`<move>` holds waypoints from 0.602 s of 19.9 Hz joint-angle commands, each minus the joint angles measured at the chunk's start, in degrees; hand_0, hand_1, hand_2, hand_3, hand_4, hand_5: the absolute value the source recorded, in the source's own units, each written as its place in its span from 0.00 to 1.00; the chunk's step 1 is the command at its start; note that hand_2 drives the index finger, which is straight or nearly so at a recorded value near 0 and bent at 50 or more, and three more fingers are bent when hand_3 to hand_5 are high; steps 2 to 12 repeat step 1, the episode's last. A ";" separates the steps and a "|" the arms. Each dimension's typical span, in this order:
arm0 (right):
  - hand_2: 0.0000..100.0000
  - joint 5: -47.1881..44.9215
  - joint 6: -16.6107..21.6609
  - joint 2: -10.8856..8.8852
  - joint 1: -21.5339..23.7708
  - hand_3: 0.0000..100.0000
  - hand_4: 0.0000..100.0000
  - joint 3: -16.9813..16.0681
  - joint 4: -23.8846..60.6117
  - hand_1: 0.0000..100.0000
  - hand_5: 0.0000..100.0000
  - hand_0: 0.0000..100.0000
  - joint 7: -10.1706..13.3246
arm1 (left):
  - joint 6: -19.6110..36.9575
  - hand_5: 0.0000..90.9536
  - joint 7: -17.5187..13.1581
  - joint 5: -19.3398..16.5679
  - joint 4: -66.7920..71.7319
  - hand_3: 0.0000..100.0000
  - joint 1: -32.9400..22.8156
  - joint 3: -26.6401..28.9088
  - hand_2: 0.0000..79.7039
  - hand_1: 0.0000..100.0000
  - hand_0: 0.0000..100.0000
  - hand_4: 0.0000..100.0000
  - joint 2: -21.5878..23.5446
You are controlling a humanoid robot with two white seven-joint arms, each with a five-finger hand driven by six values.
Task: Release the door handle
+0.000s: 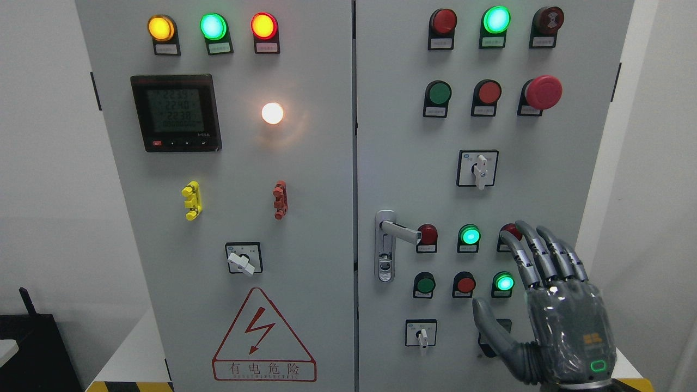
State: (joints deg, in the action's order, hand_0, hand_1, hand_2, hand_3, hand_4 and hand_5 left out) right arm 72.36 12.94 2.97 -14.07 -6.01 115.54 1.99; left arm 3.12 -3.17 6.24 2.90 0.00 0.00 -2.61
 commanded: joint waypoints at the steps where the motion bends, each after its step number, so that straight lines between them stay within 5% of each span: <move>1: 0.00 -0.02 -0.02 0.11 -0.09 0.00 0.00 -0.05 0.03 0.05 0.00 0.37 -0.15 | -0.04 0.00 0.01 0.00 0.00 0.00 1.50 0.97 0.00 0.39 0.12 0.00 -0.03; 12: 0.00 -0.02 -0.02 0.11 -0.09 0.00 0.00 -0.05 0.03 0.05 0.00 0.37 -0.15 | -0.04 0.00 0.01 0.00 0.00 0.00 1.50 0.97 0.00 0.39 0.12 0.00 -0.03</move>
